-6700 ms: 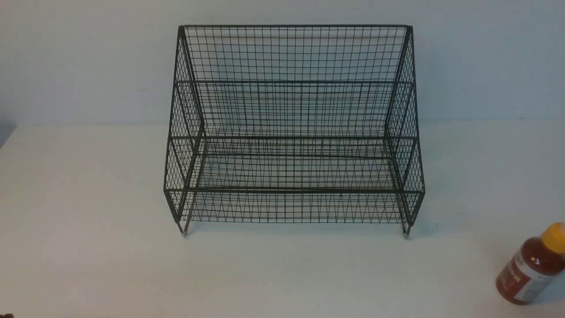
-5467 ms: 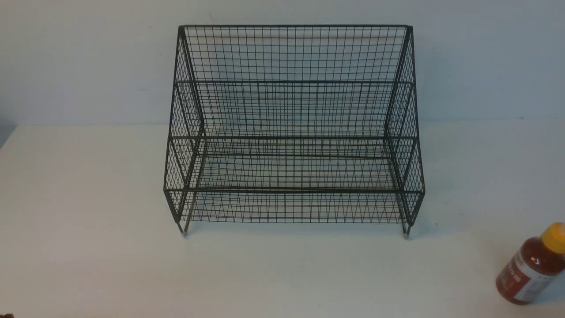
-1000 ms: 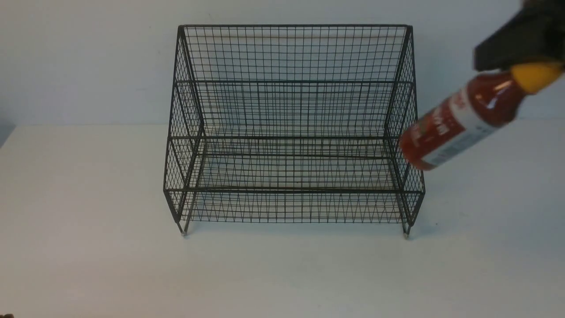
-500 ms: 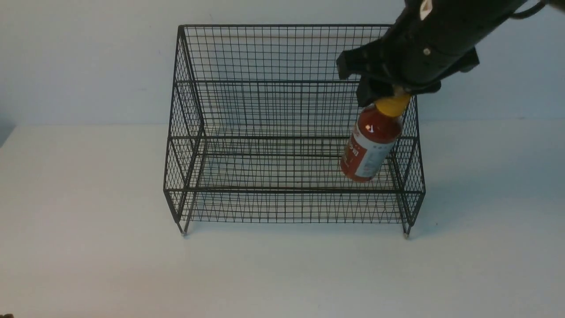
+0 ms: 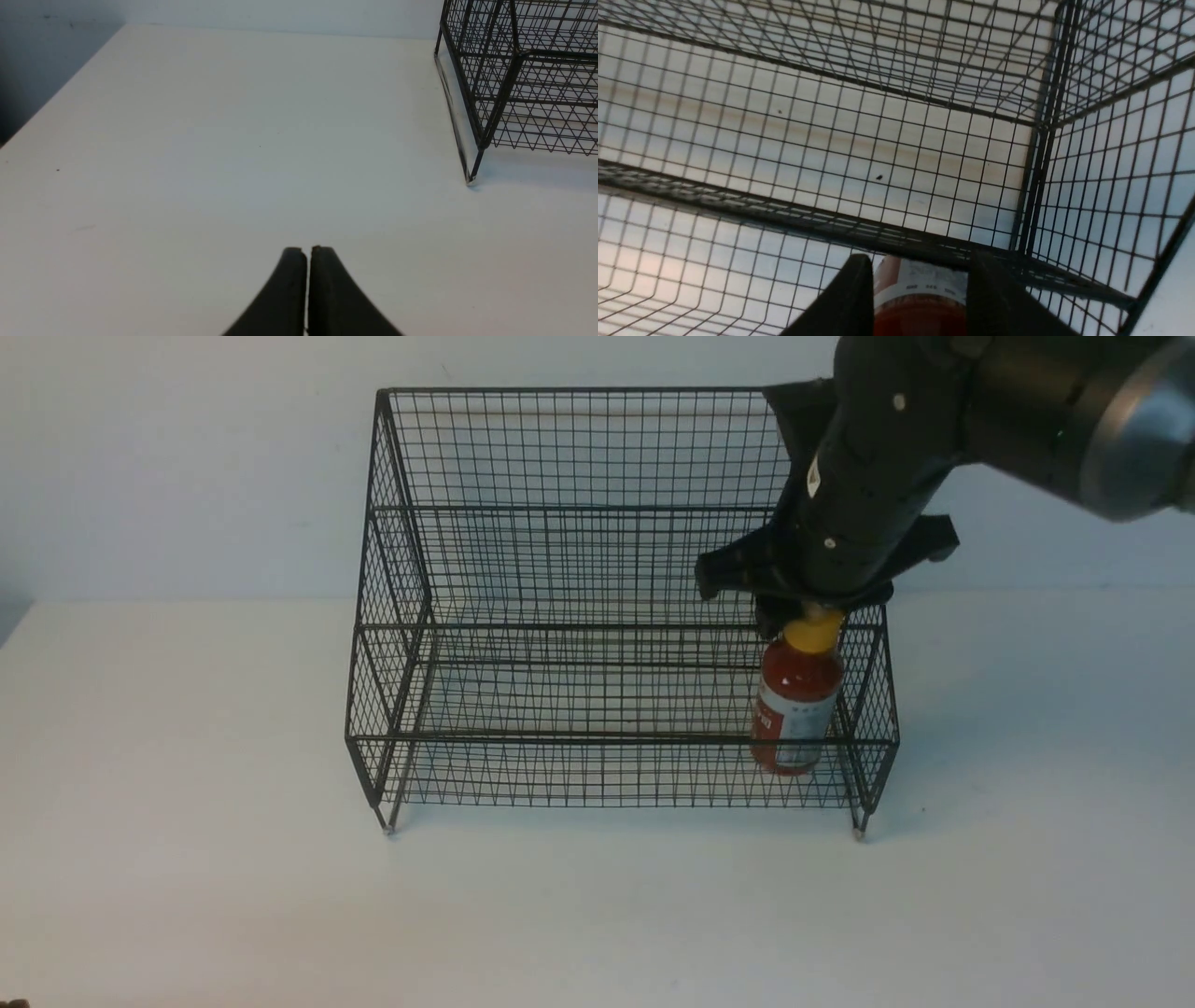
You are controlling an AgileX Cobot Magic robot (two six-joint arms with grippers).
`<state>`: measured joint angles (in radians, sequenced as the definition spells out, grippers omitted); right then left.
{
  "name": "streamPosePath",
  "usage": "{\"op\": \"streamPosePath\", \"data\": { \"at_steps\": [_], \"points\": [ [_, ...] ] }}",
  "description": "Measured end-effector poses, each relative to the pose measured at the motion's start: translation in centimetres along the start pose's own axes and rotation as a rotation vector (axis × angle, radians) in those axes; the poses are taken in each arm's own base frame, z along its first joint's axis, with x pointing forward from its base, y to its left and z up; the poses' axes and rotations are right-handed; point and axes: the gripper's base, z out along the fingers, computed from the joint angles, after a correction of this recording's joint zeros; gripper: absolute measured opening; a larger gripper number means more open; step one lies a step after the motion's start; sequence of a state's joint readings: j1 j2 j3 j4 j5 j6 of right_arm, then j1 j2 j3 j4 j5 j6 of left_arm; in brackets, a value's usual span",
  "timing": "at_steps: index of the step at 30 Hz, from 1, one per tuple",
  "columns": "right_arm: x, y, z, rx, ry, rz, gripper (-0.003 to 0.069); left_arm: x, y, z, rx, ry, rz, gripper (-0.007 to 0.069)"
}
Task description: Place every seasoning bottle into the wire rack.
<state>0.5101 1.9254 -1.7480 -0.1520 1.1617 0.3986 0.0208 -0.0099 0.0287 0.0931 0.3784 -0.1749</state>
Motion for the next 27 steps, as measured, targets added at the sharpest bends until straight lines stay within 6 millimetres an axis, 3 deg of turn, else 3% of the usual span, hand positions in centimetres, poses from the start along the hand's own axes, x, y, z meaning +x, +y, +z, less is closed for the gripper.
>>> {"op": "streamPosePath", "data": {
  "at_steps": [6, 12, 15, 17, 22, 27],
  "points": [
    [-0.1, 0.1, 0.1, 0.005, -0.002, 0.009, 0.0283, 0.0, 0.0, 0.0, 0.000, 0.000, 0.000, -0.0005],
    [-0.2, -0.3, -0.3, 0.054, 0.002, -0.009, 0.0565, 0.0, 0.0, 0.0, 0.000, 0.000, 0.000, -0.0005],
    [-1.2, -0.6, -1.7, 0.082, -0.034, -0.041, 0.0660, 0.0, 0.0, 0.0, 0.000, 0.000, 0.000, -0.0005],
    [-1.7, -0.6, -2.5, 0.078, -0.061, -0.062, 0.0673, 0.0, 0.0, 0.0, 0.000, 0.000, 0.000, -0.0005],
    [-2.5, -0.9, -10.8, -0.047, -0.240, -0.132, 0.0675, 0.0, 0.0, 0.0, 0.000, 0.000, 0.000, -0.0005],
    [-0.3, -2.4, -19.5, -0.147, -0.401, -0.145, 0.0603, 0.0, 0.0, 0.0, 0.000, 0.000, 0.000, -0.0005]
  ]
}}
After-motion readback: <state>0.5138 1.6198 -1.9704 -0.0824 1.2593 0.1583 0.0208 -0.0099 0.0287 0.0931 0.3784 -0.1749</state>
